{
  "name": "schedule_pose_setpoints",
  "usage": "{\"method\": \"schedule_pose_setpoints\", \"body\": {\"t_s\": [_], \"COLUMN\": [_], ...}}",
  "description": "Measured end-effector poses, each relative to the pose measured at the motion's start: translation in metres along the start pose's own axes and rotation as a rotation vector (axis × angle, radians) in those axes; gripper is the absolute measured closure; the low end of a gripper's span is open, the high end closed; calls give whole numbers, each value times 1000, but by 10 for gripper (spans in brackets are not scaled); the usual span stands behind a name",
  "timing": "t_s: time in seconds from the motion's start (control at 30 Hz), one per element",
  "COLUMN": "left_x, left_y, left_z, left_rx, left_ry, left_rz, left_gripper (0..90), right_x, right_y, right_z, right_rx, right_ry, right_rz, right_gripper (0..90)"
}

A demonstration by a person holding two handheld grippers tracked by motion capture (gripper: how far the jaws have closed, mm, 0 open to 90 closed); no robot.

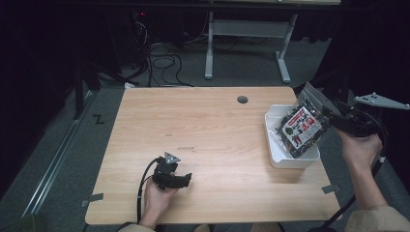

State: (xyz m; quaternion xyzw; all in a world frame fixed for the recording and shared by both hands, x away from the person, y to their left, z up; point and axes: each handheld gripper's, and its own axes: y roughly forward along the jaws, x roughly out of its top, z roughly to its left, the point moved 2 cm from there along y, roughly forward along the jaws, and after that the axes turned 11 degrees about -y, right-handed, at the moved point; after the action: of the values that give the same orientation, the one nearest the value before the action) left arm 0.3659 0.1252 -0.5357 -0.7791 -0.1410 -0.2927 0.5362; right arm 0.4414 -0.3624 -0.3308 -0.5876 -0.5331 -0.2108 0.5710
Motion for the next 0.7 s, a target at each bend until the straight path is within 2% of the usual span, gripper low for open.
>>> {"method": "schedule_pose_setpoints", "body": {"t_s": [0.13,0.23,0.33,0.57,0.6,0.7], "left_x": [1,0,0,0,0,0], "left_y": [-1,-2,-2,-2,-3,-3], "left_z": [0,-1,1,-2,-1,0], "left_rx": [-2,-5,-7,-7,-4,5], "left_ry": [-3,-4,-7,2,2,-9], "left_rz": [-8,-13,-11,-15,-16,-22], "left_gripper": [240,241,240,239,236,227], "right_x": [1,2,4,7,8,9], "right_y": [-3,-4,-5,-4,-5,-5], "right_z": [7,10,20,36,42,46], "right_rx": [18,36,88,156,176,193], "right_ry": [-20,-15,-21,-25,-31,-42], "right_rz": [-15,-19,-51,-71,-74,-80], "right_gripper": [439,439,441,441,440,438]}}
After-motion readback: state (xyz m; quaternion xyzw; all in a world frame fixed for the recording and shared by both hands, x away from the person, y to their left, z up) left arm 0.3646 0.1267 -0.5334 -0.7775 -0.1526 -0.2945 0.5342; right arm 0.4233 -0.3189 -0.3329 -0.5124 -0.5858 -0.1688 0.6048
